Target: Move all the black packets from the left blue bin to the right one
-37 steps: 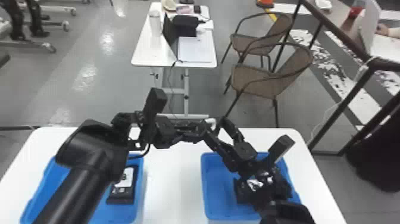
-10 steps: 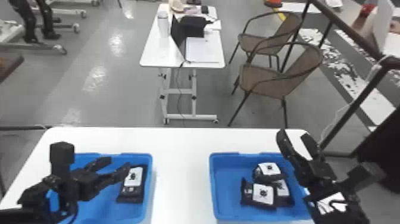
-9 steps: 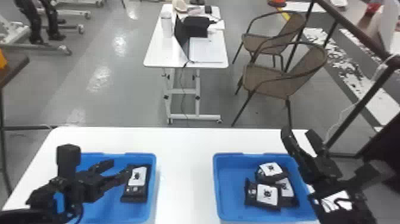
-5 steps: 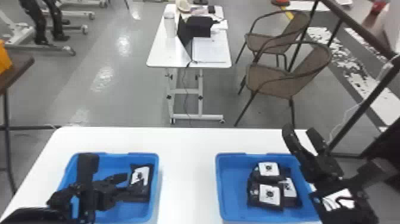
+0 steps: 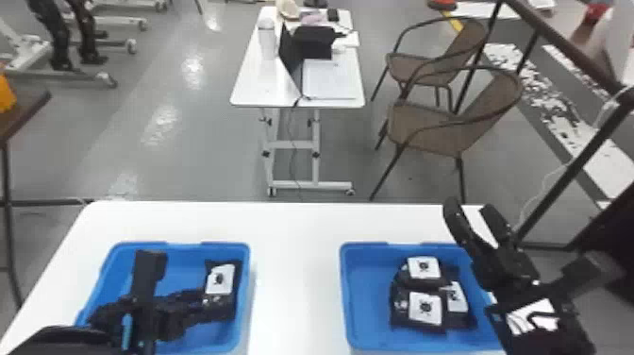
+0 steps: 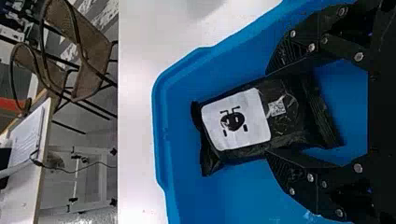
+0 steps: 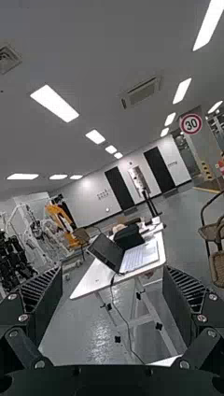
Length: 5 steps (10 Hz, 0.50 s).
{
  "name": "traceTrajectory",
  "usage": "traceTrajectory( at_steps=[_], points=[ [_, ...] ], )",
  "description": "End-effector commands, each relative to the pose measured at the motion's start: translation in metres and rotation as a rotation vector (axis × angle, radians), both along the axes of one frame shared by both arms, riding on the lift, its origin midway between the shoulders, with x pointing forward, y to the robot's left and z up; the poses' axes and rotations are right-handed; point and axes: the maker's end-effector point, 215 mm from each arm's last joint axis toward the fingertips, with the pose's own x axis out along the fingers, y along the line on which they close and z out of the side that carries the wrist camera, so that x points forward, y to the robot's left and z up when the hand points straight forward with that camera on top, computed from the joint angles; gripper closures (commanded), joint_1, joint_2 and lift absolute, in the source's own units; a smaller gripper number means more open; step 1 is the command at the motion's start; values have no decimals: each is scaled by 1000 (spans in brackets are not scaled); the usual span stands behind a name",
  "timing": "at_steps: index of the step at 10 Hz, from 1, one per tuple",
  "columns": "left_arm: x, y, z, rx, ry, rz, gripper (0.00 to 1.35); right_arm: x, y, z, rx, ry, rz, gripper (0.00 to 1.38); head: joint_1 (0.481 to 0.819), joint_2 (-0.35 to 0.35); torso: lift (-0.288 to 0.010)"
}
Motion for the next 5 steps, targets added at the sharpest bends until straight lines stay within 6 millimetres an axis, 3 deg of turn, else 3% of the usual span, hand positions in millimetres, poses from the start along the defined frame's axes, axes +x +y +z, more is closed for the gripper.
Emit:
traceTrajectory(
  at_steps=[1,3,5],
  points=[
    [0,-2,-10,4,20,-7,544,0,0,0,5,0,-1,237,695,-41,0],
    [-2,2,-20,31,51,-13,671,-1,0,-1,11,0,0,237,695,-42,0],
    [0,1,-16,24,48,-40,1079,-1,-1,-1,15,1,-1,239,695,-40,0]
  ],
)
